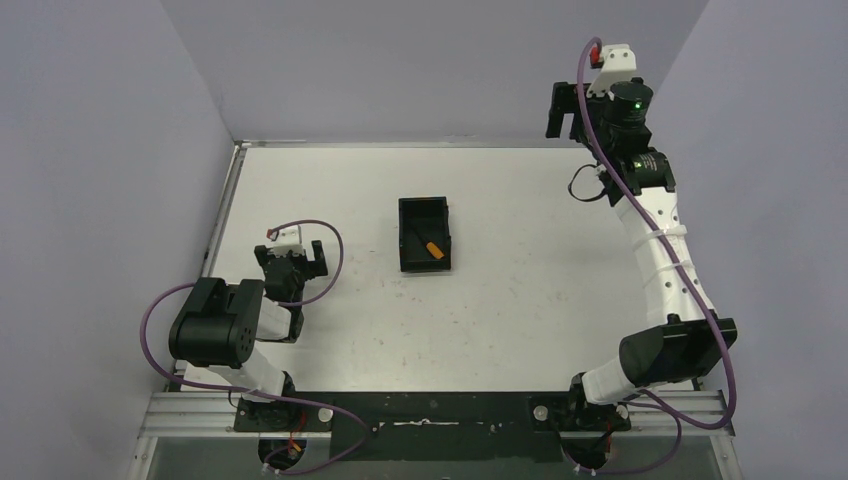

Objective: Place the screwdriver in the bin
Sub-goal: Reset both arms

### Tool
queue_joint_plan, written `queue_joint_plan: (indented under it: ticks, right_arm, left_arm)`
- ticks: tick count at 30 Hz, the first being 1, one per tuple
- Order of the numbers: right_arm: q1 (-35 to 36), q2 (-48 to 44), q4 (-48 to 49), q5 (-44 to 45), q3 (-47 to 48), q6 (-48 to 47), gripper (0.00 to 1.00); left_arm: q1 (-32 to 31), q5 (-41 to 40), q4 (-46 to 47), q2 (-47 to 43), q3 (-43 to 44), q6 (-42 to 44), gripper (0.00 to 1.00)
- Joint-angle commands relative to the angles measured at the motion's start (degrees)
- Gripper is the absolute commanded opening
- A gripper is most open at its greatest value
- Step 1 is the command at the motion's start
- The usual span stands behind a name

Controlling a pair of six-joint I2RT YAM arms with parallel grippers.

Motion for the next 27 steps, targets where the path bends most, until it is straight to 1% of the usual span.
queue_joint_plan:
  ticks: [1, 14, 27]
  right_arm:
    - [-0.5, -0.2, 0.9, 0.7, 3.8, -0.2, 1.0]
    - [-0.5, -1.6, 1.2, 1.7, 2.6, -0.2, 1.0]
    - [-0.6, -2.8, 4.0, 0.7, -0.7, -0.2, 1.0]
  left_arm:
    - [-0.1, 0.7, 3.0, -0.1, 1.4, 0.4, 0.97]
    - [-0.1, 0.7, 3.0, 0.0, 1.4, 0.4, 0.97]
    - [-0.1, 0.7, 3.0, -0.1, 1.4, 0.4, 0.97]
